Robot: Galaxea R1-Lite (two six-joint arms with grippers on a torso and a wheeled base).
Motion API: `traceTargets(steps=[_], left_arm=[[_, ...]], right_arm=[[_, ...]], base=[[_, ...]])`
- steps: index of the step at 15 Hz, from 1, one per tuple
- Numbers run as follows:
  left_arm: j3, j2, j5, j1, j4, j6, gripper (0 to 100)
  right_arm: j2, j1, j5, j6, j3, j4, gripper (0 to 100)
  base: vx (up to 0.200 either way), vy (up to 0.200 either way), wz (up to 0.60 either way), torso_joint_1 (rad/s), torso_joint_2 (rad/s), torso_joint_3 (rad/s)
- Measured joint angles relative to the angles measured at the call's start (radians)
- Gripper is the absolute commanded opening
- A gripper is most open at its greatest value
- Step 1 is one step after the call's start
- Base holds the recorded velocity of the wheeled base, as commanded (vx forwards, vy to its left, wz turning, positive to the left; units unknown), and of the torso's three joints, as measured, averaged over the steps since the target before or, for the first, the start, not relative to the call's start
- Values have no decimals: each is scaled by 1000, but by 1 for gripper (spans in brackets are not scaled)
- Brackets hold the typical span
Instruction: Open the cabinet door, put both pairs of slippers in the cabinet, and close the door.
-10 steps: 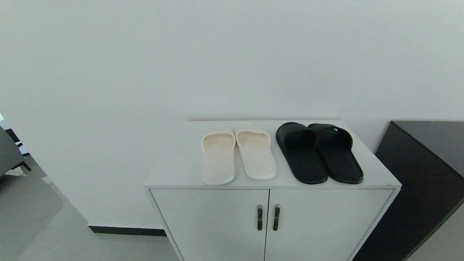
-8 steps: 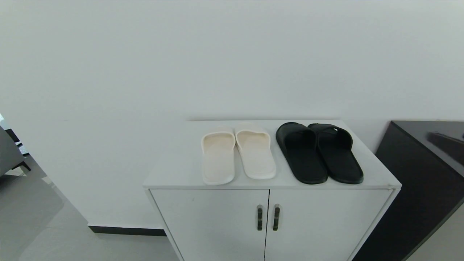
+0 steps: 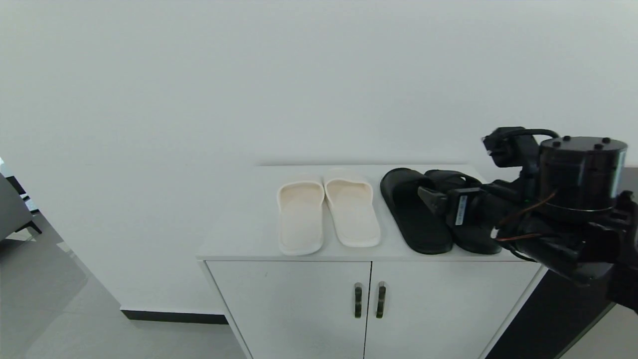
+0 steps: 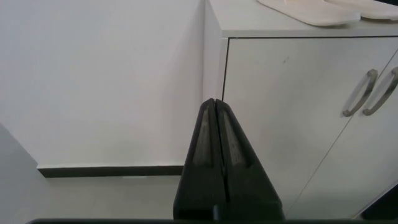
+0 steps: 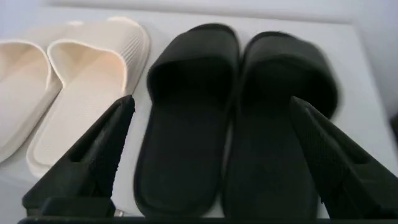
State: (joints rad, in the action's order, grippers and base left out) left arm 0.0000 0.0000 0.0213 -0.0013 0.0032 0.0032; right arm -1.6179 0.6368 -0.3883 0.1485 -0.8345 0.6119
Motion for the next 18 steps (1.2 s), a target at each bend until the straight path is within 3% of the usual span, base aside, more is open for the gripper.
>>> traceTargets(steps=[9,15,16,18], left_arm=[[0,0,0,0,0,-3,0],[0,0,0,0,0,-3,0],[0,0,0,0,0,-3,0],[0,0,0,0,0,-4,0]], right_arm=[[-264,-99,-37,-7,-191,-2,100],[-344,-113,-37,-10,-286,-2,100],[-357,-113,-37,-10,-299,-2,0],[-383,-113,-38,-10,-326,-2,0]], base=[[0,0,0,0,0,0],[0,0,0,0,0,0],[0,0,0,0,0,0],[0,0,0,0,0,0]])
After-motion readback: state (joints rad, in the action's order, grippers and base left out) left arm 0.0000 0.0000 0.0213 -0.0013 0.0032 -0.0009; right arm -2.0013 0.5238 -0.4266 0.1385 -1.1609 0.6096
